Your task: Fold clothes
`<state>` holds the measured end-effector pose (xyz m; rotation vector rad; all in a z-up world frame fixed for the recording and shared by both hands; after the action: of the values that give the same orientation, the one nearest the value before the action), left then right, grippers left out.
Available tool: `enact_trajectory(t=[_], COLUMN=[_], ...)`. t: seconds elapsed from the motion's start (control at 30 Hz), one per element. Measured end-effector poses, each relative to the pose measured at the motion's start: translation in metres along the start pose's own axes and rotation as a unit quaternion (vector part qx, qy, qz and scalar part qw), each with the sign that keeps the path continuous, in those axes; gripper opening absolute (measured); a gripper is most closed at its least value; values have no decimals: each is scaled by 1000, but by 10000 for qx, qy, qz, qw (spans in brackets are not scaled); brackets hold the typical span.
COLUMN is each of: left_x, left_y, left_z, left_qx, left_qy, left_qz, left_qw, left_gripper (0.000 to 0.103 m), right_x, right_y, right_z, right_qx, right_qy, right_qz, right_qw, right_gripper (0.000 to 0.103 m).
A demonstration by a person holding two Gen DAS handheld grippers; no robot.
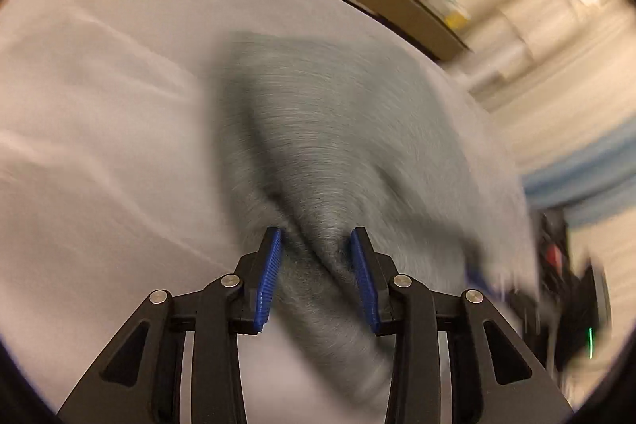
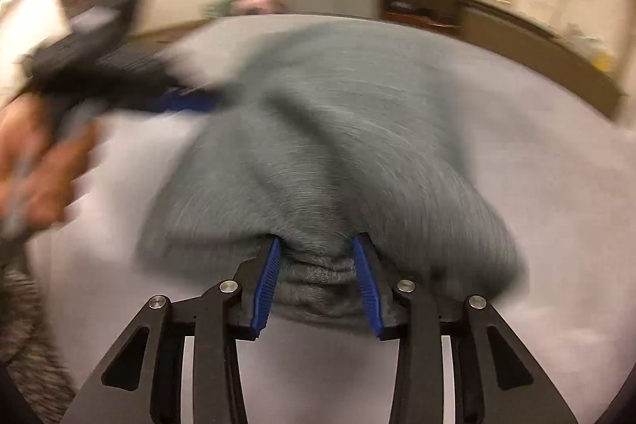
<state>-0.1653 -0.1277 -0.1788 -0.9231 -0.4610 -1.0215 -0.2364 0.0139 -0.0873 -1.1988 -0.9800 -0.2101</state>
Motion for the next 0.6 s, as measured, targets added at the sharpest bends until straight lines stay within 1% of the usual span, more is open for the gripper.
enact_trajectory(t=[0.03, 0.07, 0.1, 0.13, 0.17, 0.23, 0.3, 0.33, 0.37, 0.4, 0.5, 0.53, 0.57, 0.6], left_x=[-6, -5, -1, 4, 8, 14, 16, 16, 15, 13, -2, -11, -11, -7], left_y=[8, 11, 10, 6, 0, -15, -24, -26, -27, -27, -26, -25, -18, -12], left_z=[20, 36, 49, 53, 51, 34, 16, 11, 5, -2, -16, -20, -28, -29], left_qx=[-216, -444, -645, -669, -581, -241, 50, 126, 188, 241, 289, 320, 353, 355], left_qy=[188, 222, 168, 136, 118, 50, -6, -48, -99, -156, -511, -662, -742, -738], left_qz=[-126, -83, 63, 191, 306, 478, 543, 576, 603, 624, 541, 477, 434, 407], left_qw=[9995, 9987, 9978, 9975, 9978, 9986, 9985, 9982, 9980, 9976, 9968, 9961, 9957, 9958], left_gripper=[37, 37, 37, 37, 37, 36, 36, 36, 36, 36, 36, 36, 39, 41], right_x=[-3, -3, 3, 9, 17, 43, 57, 59, 52, 44, 12, 3, -1, -4], right_y=[-2, -3, -1, 1, 2, 2, 6, 8, 10, 13, 25, 28, 29, 31], right_z=[30, 59, 87, 114, 131, 124, 88, 70, 57, 46, 34, 35, 42, 51], right_qx=[-7, -116, -435, -755, -1026, -1306, -1212, -1114, -941, -770, -384, -352, -414, -513], right_qy=[516, 926, 1117, 1305, 1360, 882, 228, -30, -138, -185, -12, 8, 6, 26], right_qz=[-42, -93, -163, -233, -221, 124, 309, 352, 314, 256, -70, -156, -162, -178], right_qw=[9987, 9956, 9927, 9883, 9851, 9874, 9919, 9931, 9950, 9965, 9992, 9993, 9990, 9985], right_gripper=[50, 50, 50, 49, 49, 49, 49, 50, 51, 53, 53, 47, 47, 47])
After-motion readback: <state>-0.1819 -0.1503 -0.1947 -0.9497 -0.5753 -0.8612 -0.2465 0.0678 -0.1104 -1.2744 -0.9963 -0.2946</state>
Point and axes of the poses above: each gripper's, at about its wrist camera, not at the fingertips, and x roughly against the way its jaws point, z to its right, y to its underside, the point moved 4 cm from there along -x, roughly the way its jaws point, and after that the axes turned 7 degrees about z, right-handed, at the moved point
